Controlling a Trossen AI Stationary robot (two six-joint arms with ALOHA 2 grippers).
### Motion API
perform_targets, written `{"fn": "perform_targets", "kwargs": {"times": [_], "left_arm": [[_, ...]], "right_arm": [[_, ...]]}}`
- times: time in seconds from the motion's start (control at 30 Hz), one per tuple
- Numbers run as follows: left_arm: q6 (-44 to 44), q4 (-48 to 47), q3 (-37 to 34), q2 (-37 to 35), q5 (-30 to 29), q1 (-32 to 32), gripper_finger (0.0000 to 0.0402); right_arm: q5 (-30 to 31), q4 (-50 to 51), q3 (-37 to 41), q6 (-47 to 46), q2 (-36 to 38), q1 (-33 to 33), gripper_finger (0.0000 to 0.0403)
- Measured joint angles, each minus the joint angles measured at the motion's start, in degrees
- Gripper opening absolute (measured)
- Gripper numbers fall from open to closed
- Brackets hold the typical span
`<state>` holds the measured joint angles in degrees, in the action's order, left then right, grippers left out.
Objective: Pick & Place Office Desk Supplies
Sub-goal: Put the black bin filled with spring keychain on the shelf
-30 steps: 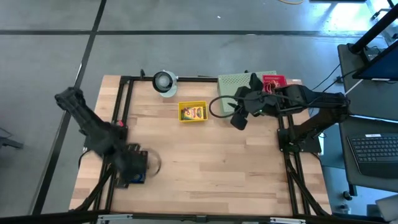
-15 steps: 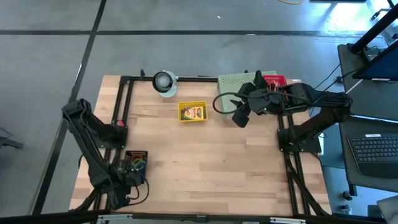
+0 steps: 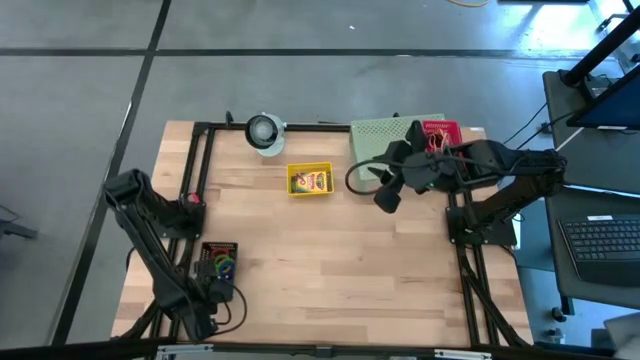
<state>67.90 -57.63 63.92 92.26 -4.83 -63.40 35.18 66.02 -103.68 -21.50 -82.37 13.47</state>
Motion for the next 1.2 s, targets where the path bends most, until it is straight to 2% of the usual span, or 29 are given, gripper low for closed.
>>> {"fn": "perform_targets", "kwargs": {"times": [0.57, 0.8, 0.9, 1.07, 1.2], "left_arm": [[-0.61, 0.69, 0.00, 11.36, -1.17, 0.78, 0.0141], [-4.06, 2.50, 0.15, 13.99, 0.17, 2.62, 0.0138], [-4.09, 2.68, 0.15, 14.05, 0.70, 3.58, 0.0113], [-4.84, 3.11, 0.15, 14.16, 1.38, 5.01, 0.0022], [-3.96, 3.00, 0.11, 14.20, 1.30, 6.65, 0.0008]], "right_arm": [[0.41, -3.87, -0.01, -0.54, -0.02, 1.93, 0.0126], [0.41, -4.02, 0.00, -0.54, -0.02, 2.04, 0.0126], [0.37, -4.36, 0.00, -0.53, -0.02, 2.04, 0.0126], [0.06, -4.63, 0.00, -0.52, -0.02, 2.02, 0.0126], [-0.06, -5.15, -0.02, -0.39, -0.02, 2.29, 0.0126]]}}
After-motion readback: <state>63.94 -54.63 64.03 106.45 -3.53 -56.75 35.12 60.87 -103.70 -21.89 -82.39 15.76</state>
